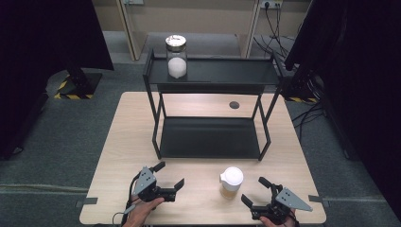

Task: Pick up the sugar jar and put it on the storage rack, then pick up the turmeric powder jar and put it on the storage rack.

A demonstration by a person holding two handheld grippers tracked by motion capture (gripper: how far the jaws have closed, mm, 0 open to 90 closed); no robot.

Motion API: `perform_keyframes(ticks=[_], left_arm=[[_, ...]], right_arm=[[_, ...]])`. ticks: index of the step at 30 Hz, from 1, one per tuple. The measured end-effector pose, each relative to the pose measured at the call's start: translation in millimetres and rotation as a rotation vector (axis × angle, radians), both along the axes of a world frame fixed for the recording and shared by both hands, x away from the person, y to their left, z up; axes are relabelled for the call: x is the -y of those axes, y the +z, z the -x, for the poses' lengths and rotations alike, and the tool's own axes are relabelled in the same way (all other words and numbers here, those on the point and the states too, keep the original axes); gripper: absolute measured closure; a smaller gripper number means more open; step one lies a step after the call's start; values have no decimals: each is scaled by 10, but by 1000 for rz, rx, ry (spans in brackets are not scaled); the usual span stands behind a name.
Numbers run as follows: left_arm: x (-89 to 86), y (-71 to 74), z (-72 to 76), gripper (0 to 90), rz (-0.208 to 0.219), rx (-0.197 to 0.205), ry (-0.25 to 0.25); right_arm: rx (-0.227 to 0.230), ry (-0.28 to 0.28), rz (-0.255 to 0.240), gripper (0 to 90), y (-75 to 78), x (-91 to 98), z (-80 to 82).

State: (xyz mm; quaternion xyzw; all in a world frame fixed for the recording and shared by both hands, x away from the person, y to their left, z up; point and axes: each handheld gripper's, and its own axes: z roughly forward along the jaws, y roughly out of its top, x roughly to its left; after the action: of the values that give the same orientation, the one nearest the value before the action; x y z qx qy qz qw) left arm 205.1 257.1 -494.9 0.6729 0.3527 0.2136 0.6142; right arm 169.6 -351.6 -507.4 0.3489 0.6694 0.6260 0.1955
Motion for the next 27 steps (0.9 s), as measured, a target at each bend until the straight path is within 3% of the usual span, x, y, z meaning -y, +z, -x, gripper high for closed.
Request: perform_keyframes(ticks=[10,27], left_arm=[[-4,-10,-3,6,2,2,0],[-15,-25,0,5,0,9,-16]], right_arm=[[8,8,3,6,4,-4,-1],[73,74,79,5,102,-191,4]])
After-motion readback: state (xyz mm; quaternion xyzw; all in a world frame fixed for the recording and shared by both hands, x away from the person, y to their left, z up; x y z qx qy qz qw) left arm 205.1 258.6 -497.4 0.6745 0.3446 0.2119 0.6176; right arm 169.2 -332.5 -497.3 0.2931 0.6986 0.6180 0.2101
